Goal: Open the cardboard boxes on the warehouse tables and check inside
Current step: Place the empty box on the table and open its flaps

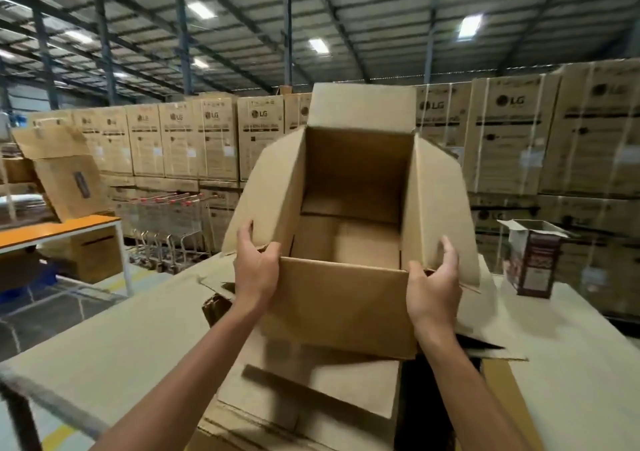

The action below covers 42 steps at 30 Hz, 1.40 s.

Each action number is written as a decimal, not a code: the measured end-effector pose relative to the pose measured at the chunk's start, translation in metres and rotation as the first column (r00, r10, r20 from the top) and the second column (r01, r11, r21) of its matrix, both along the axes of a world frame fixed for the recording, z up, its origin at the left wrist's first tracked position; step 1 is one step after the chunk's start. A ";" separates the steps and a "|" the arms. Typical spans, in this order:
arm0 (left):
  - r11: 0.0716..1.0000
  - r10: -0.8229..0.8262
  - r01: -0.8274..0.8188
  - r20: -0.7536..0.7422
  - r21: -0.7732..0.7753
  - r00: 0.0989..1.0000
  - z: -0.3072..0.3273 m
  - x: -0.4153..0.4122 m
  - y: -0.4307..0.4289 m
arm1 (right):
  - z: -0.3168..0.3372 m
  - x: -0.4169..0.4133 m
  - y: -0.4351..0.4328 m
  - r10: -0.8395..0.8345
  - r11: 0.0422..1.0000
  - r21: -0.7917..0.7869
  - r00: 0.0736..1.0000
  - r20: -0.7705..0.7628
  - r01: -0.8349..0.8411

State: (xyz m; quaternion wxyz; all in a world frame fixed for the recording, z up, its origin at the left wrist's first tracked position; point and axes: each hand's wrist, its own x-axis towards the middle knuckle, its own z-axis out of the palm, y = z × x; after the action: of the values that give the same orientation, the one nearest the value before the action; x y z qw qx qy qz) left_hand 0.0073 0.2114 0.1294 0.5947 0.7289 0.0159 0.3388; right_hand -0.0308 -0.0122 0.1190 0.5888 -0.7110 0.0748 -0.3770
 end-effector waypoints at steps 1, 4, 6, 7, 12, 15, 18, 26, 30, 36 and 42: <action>1.000 -0.008 0.009 -0.043 0.021 0.999 -0.005 0.007 0.001 | -0.004 0.004 -0.003 0.003 1.000 -0.029 0.998 -0.056 -0.004; 0.993 -0.049 0.062 -0.125 0.102 0.991 -0.013 0.027 0.005 | -0.013 0.009 -0.005 -0.022 0.996 -0.092 0.982 -0.185 0.005; 0.982 -0.093 0.118 -0.165 0.148 0.982 -0.014 0.036 0.007 | -0.017 0.009 -0.003 -0.058 0.995 -0.091 0.969 -0.240 0.037; 0.975 -0.113 0.146 -0.191 0.167 0.975 -0.015 0.040 0.009 | -0.019 0.008 -0.003 -0.079 0.993 -0.101 0.963 -0.257 0.054; 0.937 -0.122 0.214 -0.315 0.276 0.941 -0.031 0.060 0.023 | -0.026 0.012 0.002 -0.157 0.973 -0.209 0.941 -0.299 0.096; 0.911 -0.138 0.236 -0.289 0.338 0.947 -0.035 0.063 0.029 | -0.034 0.013 0.010 -0.273 0.935 -0.301 0.922 -0.274 0.187; 0.885 -0.197 0.291 -0.273 0.363 0.942 -0.038 0.064 0.034 | -0.037 0.010 0.014 -0.340 0.910 -0.323 0.912 -0.229 0.258; 0.834 -0.328 0.420 -0.292 0.358 0.898 -0.038 0.070 0.052 | -0.018 0.002 0.020 -0.199 0.974 -0.161 0.937 -0.288 0.157; 0.849 -0.529 0.503 -0.246 -0.164 0.812 -0.033 0.070 0.062 | -0.005 -0.009 0.030 -0.048 0.986 0.147 0.979 -0.198 0.078; 0.752 -0.548 0.519 0.053 -0.406 0.835 -0.036 0.054 0.061 | 0.002 -0.020 0.048 0.082 0.969 0.236 0.997 -0.005 -0.078; 0.888 -0.455 0.440 0.114 0.134 0.883 -0.043 0.066 0.049 | -0.014 -0.004 0.036 -0.309 0.858 -0.466 0.941 -0.139 0.214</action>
State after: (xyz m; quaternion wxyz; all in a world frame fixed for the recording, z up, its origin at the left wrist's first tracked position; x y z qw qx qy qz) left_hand 0.0736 0.2606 0.0862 0.6174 0.7169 -0.2129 0.2439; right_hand -0.0346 0.0236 0.1055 0.3426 -0.8451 0.1444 -0.3842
